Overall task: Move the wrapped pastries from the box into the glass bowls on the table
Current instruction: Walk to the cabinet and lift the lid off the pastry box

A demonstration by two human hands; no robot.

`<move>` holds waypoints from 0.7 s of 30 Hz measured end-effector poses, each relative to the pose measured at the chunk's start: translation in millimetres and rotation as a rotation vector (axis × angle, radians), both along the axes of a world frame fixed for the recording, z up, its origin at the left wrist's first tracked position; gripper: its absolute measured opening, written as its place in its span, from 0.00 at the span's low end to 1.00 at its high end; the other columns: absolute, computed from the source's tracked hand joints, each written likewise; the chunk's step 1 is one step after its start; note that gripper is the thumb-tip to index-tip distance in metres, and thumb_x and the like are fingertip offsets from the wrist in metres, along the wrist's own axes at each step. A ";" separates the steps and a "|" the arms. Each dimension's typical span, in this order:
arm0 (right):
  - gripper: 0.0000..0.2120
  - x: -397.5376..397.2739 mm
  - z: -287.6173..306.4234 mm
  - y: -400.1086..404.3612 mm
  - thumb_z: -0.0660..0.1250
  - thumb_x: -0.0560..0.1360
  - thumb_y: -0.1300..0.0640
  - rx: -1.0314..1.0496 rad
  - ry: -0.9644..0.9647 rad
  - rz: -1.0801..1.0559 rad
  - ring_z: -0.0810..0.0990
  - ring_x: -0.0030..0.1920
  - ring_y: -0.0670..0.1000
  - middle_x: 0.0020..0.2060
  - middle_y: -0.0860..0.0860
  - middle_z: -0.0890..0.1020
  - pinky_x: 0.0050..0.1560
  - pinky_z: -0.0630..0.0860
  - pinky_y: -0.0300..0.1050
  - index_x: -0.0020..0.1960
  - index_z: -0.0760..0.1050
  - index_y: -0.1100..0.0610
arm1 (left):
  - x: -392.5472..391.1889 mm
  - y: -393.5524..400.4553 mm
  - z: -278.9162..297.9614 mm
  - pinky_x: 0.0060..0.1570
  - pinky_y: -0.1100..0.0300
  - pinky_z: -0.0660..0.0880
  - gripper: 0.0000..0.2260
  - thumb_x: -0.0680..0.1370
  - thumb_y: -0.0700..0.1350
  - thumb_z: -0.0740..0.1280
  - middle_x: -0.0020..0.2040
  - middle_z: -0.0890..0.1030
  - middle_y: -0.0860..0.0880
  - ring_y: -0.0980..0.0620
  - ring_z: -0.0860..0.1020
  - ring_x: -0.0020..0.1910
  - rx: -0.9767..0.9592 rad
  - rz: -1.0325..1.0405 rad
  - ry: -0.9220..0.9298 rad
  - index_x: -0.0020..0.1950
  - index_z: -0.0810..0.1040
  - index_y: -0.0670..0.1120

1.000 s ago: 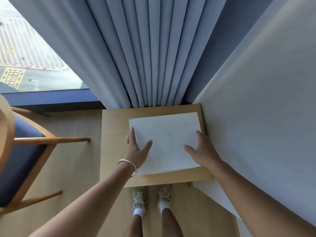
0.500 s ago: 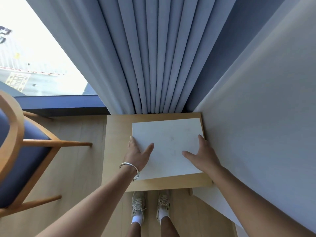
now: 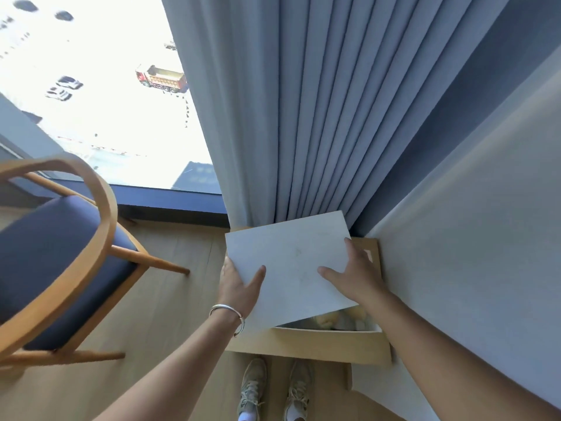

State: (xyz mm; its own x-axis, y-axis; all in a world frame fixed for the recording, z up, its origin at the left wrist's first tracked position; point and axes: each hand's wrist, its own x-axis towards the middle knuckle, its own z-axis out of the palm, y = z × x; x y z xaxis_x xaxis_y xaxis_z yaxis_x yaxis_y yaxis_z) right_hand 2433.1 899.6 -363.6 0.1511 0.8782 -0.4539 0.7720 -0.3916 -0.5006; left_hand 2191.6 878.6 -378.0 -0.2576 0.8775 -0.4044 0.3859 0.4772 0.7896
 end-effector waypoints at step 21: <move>0.44 -170.7 -22.9 65.0 0.67 0.69 0.34 0.025 -0.182 0.619 0.67 0.68 0.56 0.69 0.51 0.66 0.58 0.70 0.51 0.76 0.51 0.49 | -83.0 -90.3 -53.2 0.63 0.43 0.70 0.32 0.74 0.52 0.69 0.68 0.70 0.41 0.42 0.71 0.65 -0.047 0.682 -0.084 0.72 0.60 0.40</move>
